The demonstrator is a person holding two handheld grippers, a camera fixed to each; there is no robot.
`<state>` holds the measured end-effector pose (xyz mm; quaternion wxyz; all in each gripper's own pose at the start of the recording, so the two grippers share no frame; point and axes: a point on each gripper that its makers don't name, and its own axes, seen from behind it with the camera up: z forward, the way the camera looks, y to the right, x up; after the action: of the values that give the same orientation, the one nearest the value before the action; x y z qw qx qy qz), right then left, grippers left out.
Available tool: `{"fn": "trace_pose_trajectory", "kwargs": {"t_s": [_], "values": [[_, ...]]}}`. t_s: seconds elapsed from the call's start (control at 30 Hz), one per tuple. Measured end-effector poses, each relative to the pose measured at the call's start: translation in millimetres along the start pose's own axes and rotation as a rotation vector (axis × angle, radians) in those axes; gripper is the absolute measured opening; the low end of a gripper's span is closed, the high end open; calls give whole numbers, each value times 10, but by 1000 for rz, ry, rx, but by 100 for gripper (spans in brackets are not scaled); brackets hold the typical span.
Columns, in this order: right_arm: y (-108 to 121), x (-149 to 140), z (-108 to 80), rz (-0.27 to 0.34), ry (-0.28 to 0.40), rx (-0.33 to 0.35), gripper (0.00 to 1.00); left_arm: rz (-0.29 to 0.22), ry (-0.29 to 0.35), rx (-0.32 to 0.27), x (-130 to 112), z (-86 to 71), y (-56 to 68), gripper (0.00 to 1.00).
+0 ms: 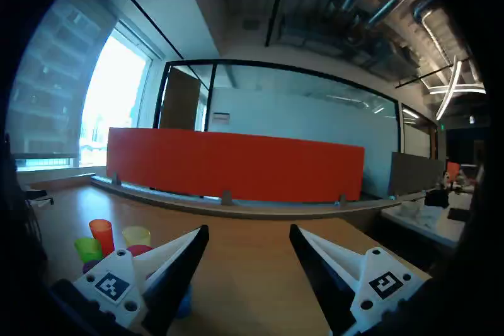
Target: Pour water
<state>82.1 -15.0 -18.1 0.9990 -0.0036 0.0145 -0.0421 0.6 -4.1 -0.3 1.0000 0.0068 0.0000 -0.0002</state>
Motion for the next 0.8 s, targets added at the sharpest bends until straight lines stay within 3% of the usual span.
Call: {"fn": "trace_pose_trajectory", "kwargs": {"t_s": [0.3,0.6,0.8], "values": [[-58,-107,45,18,47,11,100,0,0,0,0,0,3,91],[39,-333,119,5,49,-12,99,0,0,0,1,1,5,91],[49,-477,154,35,51,-12,99,0,0,0,2,1,5,91]]}}
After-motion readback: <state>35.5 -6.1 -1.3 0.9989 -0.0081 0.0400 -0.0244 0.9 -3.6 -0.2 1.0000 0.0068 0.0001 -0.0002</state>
